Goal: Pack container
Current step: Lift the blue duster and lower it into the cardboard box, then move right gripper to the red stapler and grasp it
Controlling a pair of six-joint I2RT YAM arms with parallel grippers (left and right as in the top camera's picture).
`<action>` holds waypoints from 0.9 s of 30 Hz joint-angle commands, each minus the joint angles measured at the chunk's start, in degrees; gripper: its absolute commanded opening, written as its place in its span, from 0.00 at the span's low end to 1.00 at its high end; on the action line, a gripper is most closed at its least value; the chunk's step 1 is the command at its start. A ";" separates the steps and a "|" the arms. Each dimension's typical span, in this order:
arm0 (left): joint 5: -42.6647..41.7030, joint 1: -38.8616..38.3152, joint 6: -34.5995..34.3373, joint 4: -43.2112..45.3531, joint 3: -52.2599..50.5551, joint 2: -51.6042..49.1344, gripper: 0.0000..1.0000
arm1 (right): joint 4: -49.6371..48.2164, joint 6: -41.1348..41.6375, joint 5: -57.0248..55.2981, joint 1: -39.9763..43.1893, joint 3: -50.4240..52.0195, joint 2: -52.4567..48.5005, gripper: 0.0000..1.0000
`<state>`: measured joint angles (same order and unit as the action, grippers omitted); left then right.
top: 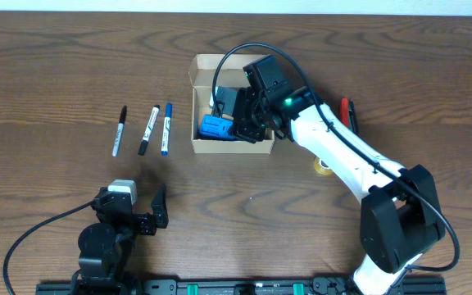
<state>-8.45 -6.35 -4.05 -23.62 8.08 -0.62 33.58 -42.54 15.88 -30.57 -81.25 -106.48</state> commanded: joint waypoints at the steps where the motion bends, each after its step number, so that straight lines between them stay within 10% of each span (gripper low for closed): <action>1: -0.15 0.44 0.24 -0.09 -1.16 0.37 0.95 | 0.13 -1.44 0.46 0.66 -0.44 0.07 0.64; 27: -0.15 0.44 0.24 -0.09 -1.16 0.37 0.95 | 9.90 39.30 -13.62 22.95 -2.84 10.97 0.76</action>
<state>-8.45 -6.35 -4.05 -23.62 8.05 -0.62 41.98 -10.37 7.16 -10.61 -83.33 -95.94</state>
